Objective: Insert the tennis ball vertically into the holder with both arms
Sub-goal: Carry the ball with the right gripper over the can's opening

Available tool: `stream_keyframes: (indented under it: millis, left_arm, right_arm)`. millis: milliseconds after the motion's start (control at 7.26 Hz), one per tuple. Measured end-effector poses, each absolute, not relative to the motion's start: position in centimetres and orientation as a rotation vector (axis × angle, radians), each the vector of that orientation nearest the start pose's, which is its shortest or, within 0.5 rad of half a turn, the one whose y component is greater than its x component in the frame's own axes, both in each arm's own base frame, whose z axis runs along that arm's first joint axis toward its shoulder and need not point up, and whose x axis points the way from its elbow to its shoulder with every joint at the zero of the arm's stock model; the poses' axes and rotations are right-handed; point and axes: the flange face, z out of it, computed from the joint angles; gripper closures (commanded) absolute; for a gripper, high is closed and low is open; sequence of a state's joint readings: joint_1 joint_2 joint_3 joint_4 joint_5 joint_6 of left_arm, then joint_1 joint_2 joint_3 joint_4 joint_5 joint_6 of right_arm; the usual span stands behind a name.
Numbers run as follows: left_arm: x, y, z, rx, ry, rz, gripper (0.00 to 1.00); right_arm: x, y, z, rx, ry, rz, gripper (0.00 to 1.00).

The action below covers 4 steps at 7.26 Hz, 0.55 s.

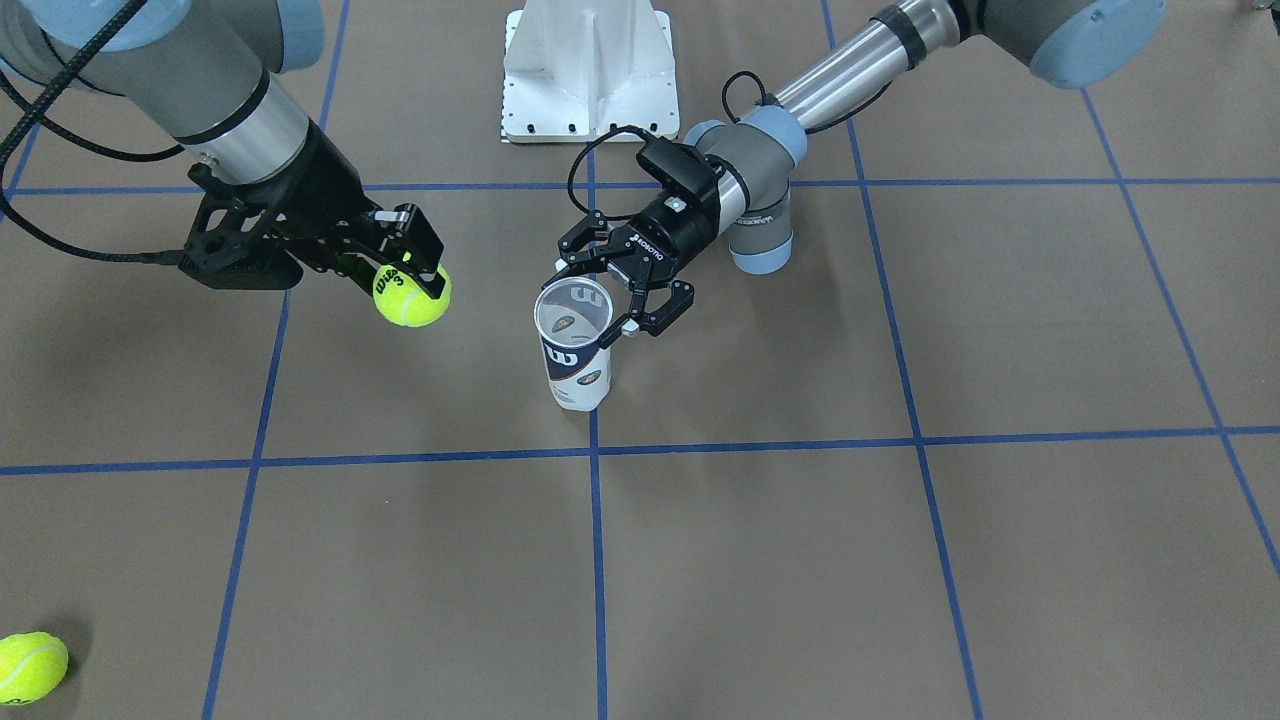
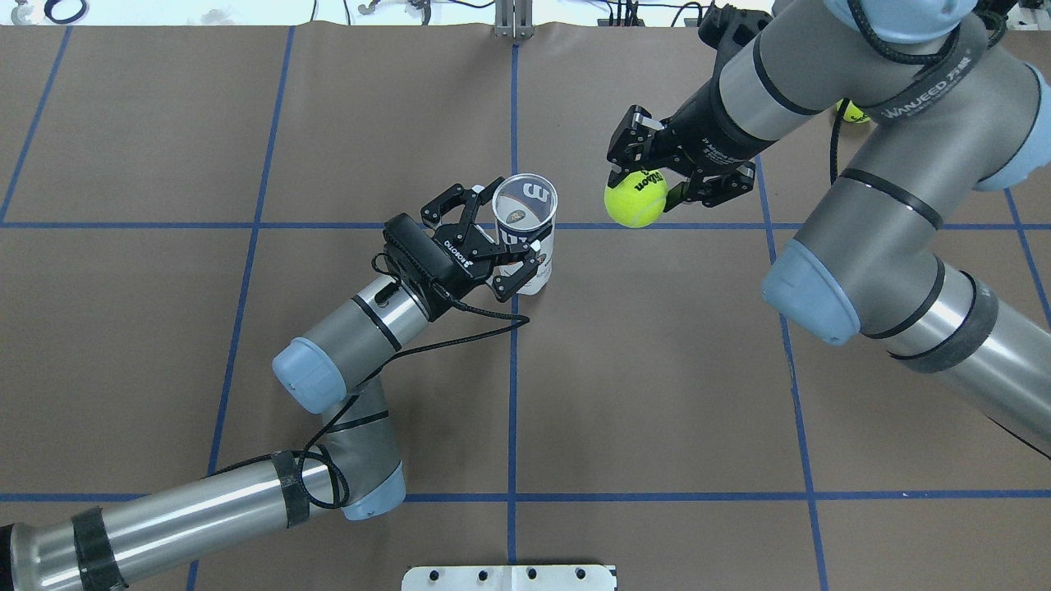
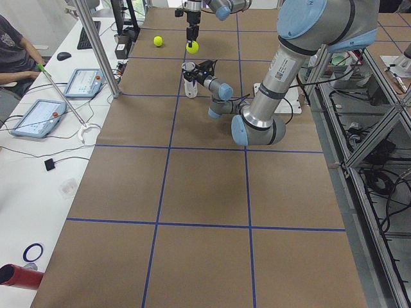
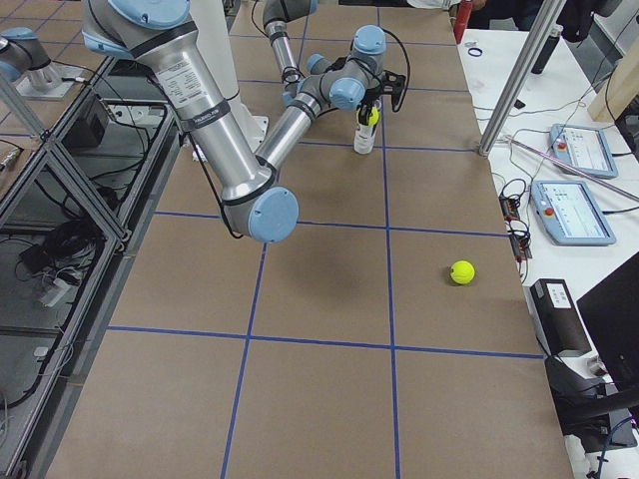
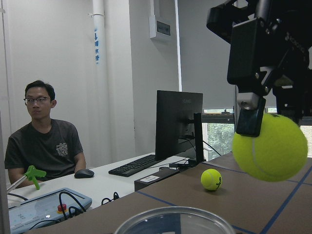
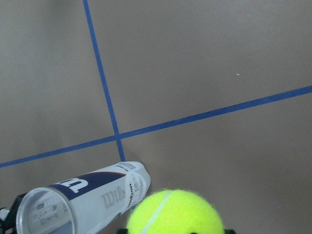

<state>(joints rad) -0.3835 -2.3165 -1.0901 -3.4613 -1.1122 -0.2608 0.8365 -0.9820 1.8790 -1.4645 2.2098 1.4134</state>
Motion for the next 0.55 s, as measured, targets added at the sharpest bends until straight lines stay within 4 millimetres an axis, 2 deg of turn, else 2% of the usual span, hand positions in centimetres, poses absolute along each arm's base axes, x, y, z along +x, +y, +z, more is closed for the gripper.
stream_keyframes:
  millis: [551]
  left_arm:
    - [57.0, -42.1, 23.9, 1.726, 1.179, 0.064, 0.16]
  right_arm:
    - [-37.2, -48.7, 13.5, -0.046, -1.152, 0.297, 1.0]
